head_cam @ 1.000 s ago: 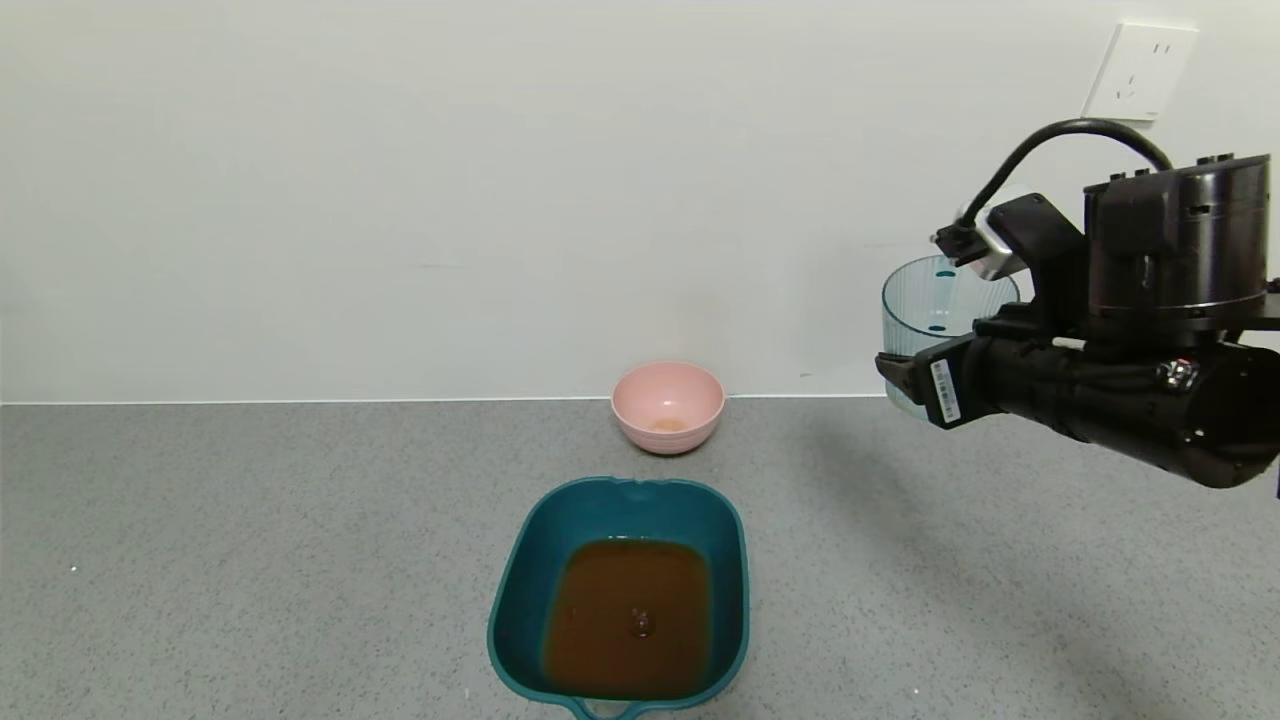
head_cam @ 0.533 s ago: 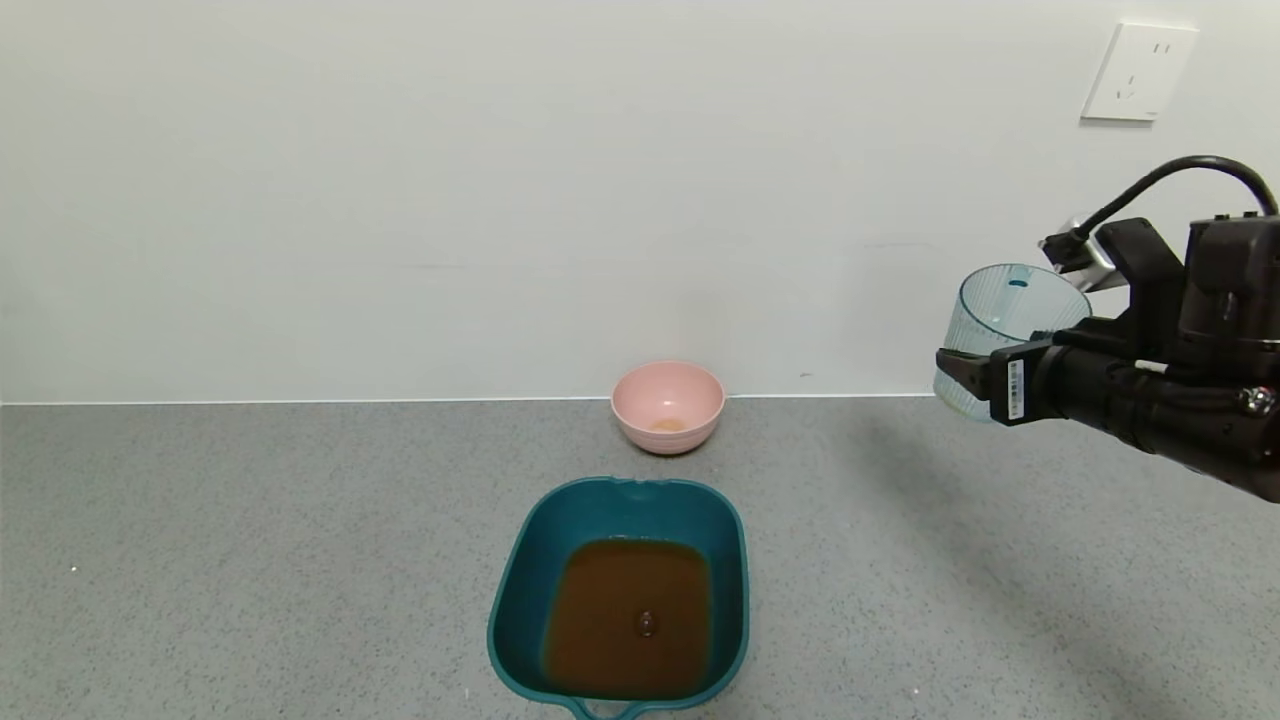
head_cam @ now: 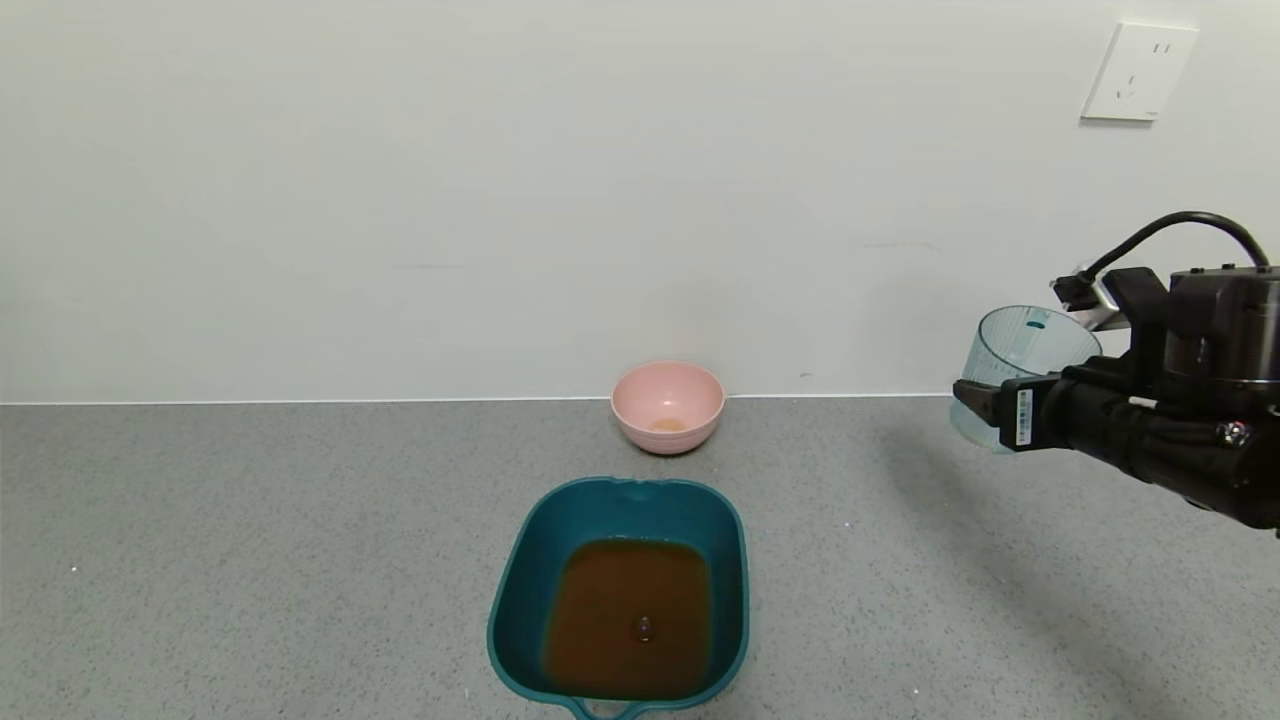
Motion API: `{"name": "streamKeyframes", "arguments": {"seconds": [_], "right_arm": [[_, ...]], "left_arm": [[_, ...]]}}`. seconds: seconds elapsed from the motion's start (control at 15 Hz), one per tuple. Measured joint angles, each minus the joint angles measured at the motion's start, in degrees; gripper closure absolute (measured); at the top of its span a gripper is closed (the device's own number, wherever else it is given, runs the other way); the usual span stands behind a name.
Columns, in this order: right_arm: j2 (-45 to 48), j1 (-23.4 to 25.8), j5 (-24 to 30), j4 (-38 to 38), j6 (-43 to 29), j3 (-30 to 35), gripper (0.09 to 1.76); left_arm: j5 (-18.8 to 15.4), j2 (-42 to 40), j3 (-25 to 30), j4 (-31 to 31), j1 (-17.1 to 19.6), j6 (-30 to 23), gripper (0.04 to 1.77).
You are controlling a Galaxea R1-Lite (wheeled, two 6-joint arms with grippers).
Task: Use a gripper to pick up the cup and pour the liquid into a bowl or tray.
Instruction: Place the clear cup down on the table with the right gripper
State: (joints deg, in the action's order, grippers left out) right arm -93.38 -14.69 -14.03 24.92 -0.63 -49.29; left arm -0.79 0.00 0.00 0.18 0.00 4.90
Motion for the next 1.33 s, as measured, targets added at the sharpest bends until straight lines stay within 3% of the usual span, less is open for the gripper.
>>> {"name": "streamKeyframes", "arguments": {"seconds": [1.33], "right_arm": [[-18.7,2.6,3.0,4.5,-1.5,-0.8,0.51]], "left_arm": [[0.0,0.0,0.0,0.0,0.0,0.0,0.09]]}}
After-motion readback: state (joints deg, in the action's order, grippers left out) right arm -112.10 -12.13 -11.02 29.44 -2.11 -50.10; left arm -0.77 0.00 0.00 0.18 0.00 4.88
